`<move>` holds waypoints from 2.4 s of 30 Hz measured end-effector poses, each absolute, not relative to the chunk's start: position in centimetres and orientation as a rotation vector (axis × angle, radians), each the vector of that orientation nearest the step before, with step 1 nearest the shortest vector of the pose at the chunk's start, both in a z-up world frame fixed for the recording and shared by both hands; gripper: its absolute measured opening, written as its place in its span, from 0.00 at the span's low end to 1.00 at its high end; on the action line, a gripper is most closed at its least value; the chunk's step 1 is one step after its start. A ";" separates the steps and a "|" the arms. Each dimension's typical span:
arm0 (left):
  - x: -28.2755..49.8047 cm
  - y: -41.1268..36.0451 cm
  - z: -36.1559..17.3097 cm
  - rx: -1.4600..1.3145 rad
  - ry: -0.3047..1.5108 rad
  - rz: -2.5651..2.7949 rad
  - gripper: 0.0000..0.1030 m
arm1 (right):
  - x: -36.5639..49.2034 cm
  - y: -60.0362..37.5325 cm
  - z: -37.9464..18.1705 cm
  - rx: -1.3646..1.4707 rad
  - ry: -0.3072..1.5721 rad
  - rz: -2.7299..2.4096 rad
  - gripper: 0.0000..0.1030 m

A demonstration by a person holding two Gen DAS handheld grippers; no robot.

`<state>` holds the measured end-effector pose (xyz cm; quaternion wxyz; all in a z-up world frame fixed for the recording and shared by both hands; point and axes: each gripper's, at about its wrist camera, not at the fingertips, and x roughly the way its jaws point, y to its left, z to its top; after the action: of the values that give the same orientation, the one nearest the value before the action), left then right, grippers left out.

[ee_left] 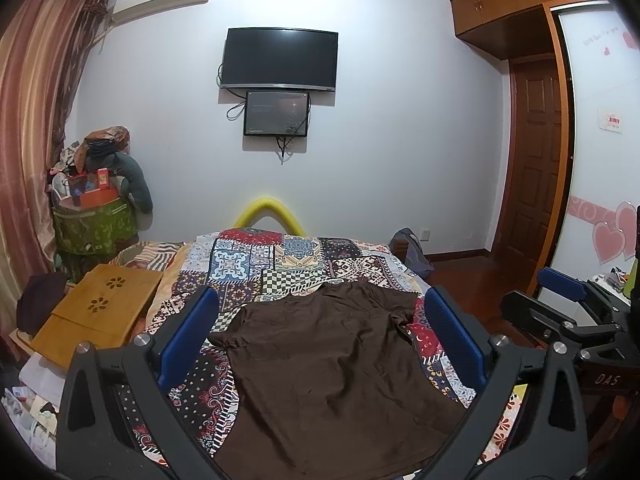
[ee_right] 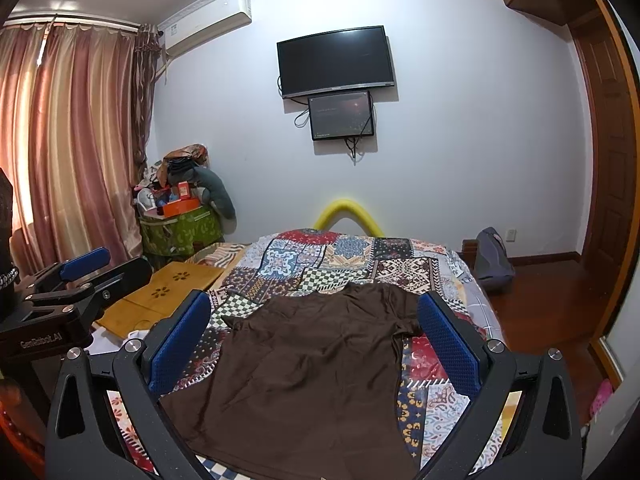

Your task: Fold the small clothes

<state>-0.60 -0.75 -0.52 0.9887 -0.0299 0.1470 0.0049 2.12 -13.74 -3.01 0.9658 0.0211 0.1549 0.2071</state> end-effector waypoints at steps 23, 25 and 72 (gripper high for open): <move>-0.6 -0.5 -0.9 -0.061 0.292 0.021 1.00 | 1.6 -13.4 -2.5 0.046 0.311 0.423 1.00; -0.6 -0.5 -0.9 -0.061 0.291 0.021 1.00 | 1.6 -13.5 -2.5 0.048 0.312 0.424 1.00; 17.2 12.7 -6.8 -0.177 0.593 0.156 1.00 | 13.4 -10.7 -5.6 -0.035 0.411 0.426 0.99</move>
<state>17.20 12.73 -6.76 0.9496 -0.0868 0.2914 0.0765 13.36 -10.66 -5.57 0.9564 -0.0174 0.2023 0.2101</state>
